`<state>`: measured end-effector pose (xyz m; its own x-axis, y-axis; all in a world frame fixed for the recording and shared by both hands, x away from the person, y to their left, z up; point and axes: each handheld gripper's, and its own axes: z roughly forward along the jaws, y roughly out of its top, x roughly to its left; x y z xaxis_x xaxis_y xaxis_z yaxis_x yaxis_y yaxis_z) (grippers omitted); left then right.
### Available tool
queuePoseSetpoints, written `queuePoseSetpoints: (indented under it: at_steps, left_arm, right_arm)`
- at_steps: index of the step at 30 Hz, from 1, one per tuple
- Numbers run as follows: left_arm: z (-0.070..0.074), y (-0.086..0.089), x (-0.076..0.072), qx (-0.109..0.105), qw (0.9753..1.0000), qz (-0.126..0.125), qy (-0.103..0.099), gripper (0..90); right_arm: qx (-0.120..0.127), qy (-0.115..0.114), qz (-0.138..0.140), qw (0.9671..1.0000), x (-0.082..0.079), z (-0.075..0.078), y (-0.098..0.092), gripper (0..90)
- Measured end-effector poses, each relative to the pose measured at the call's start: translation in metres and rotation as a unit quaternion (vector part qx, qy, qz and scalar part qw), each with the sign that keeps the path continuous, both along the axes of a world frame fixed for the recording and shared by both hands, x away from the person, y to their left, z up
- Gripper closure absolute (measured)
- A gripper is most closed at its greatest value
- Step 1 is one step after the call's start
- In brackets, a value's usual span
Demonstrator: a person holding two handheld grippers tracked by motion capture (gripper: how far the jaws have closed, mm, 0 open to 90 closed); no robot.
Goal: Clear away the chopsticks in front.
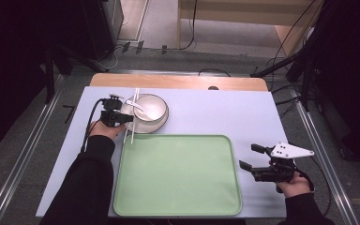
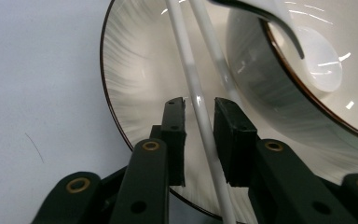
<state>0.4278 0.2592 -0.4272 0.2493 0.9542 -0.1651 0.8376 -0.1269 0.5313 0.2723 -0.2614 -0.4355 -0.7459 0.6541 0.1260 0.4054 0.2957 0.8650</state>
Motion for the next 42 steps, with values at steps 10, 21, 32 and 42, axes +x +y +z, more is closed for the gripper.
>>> queuePoseSetpoints:
  at_steps: [10,21,32,42]
  left_arm:
    - [-0.007,0.005,0.007,-0.032,0.9987,0.028,0.028,83.0]
    - [-0.003,0.011,0.006,-0.048,0.9976,0.043,0.028,85.6]
    - [0.016,0.032,-0.004,-0.069,0.996,0.054,0.015,85.8]
    - [0.042,0.055,-0.033,-0.09,0.9949,0.045,0.008,85.8]
  right_arm:
    - [0.0,0.002,0.001,1.0,0.0,0.0,0.001,19.4]
    - [-0.002,0.003,0.002,1.0,0.0,0.0,0.001,19.4]
    - [-0.005,0.003,0.003,1.0,0.0,-0.001,0.001,19.4]
    - [-0.005,0.006,0.008,0.9999,0.002,-0.001,0.005,19.4]
